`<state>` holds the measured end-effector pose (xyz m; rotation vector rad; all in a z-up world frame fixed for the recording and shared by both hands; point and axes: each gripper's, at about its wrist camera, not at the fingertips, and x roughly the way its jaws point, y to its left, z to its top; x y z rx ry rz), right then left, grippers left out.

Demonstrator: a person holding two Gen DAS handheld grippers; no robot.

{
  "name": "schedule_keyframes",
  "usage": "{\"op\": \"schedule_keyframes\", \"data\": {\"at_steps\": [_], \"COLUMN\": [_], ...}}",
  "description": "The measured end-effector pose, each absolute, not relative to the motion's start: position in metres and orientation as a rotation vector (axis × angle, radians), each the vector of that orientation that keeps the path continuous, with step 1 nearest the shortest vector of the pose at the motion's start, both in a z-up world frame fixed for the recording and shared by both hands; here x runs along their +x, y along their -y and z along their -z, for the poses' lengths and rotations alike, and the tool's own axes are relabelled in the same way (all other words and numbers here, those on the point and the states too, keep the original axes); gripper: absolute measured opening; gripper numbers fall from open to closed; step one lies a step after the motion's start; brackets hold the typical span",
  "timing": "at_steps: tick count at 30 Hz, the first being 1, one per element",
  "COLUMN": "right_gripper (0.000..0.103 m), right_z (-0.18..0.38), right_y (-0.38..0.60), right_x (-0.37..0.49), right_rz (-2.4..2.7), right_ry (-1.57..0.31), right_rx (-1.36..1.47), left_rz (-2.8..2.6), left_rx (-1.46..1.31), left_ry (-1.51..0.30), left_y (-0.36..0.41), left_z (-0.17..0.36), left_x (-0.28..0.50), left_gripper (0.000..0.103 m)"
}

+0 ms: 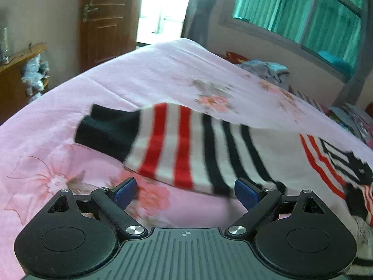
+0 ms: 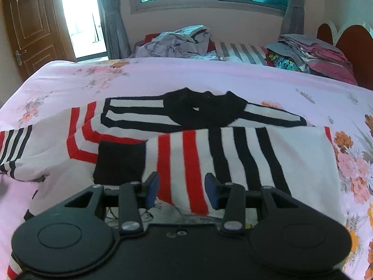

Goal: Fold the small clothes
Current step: 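Grasp the sleeve cuff with the left gripper and fold it across the body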

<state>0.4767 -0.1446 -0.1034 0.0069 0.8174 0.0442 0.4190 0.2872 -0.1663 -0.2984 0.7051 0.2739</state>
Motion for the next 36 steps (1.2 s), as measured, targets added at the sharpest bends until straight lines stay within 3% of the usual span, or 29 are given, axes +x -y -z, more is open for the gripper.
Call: {"op": "schedule_keyframes", "data": {"at_steps": [6,13,14,16,17,24,29,36], "right_gripper": [0.042,0.042,0.042,0.042,0.042,0.042,0.042,0.042], "right_z": [0.102,0.098,0.097,0.095,0.094,0.092,0.090,0.090], "right_y": [0.146,0.160,0.163,0.168,0.170,0.202,0.229,0.272], "right_x": [0.478,0.477,0.476,0.475,0.475,0.466,0.455,0.436], "right_rz": [-0.016,0.031,0.038,0.047,0.051,0.098,0.124,0.166], "right_ry": [-0.817,-0.815,-0.813,-0.812,-0.808,-0.772,-0.752,-0.735], "right_rx": [-0.003,0.009,0.014,0.020,0.022,0.087,0.130,0.204], "left_rz": [-0.301,-0.342,-0.356,-0.393,-0.384,-0.119,0.110,0.311], "left_rx": [-0.644,-0.852,-0.884,-0.910,-0.923,-0.665,-0.480,-0.233], "left_ry": [-0.630,-0.484,-0.467,-0.493,-0.509,-0.459,-0.547,-0.673], "left_y": [-0.350,-0.392,-0.396,-0.400,-0.399,-0.306,-0.183,-0.022], "left_z": [0.185,0.207,0.211,0.217,0.219,0.164,0.134,0.131], "left_x": [0.418,0.431,0.433,0.443,0.446,0.481,0.522,0.552], "left_gripper": [0.088,0.064,0.050,0.007,0.005,0.005,0.005,0.005]}}
